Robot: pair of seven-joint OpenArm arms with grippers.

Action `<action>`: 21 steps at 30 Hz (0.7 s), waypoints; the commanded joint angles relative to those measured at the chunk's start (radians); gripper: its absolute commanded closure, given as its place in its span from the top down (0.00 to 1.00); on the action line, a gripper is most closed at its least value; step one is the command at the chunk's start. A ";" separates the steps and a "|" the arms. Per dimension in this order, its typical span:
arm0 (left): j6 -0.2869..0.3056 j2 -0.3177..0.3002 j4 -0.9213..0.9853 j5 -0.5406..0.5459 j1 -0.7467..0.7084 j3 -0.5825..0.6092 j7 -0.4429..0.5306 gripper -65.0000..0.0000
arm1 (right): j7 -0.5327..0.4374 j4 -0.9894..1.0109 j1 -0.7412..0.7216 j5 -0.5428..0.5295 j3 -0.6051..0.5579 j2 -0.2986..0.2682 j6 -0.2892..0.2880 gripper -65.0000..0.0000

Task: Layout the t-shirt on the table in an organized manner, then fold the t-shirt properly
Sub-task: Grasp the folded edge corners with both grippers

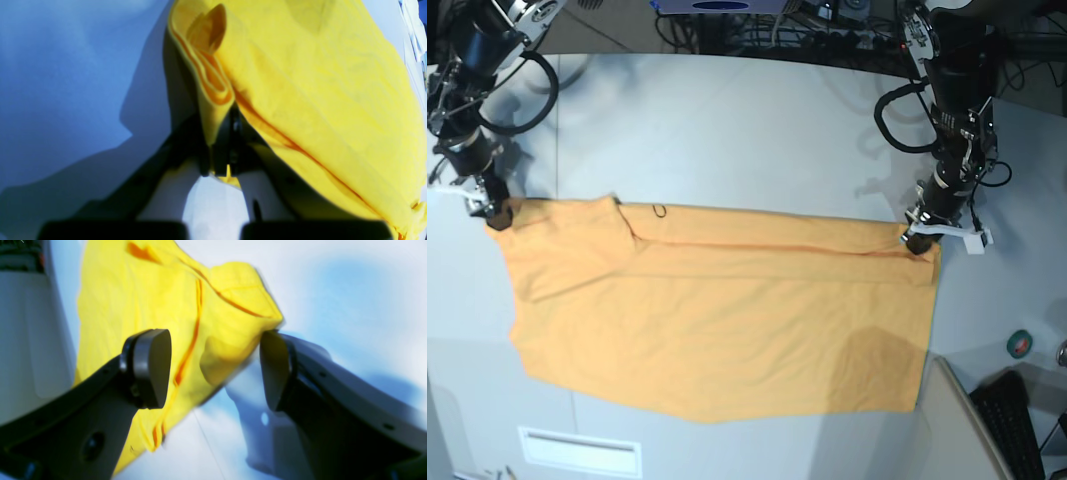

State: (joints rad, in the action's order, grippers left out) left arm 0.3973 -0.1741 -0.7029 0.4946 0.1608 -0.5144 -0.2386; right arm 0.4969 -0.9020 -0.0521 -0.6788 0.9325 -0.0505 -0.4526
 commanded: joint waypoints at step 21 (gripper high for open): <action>-0.018 -0.018 -0.004 -0.027 0.021 0.013 -0.114 0.00 | 0.004 0.165 -0.081 0.040 0.000 -0.094 0.031 0.00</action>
State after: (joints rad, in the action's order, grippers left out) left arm 0.3973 -0.1883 -0.7040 0.4946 0.1818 -0.5041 -0.3107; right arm 0.4831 -0.7303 -0.1238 -0.6567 0.9321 -0.1364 -0.4416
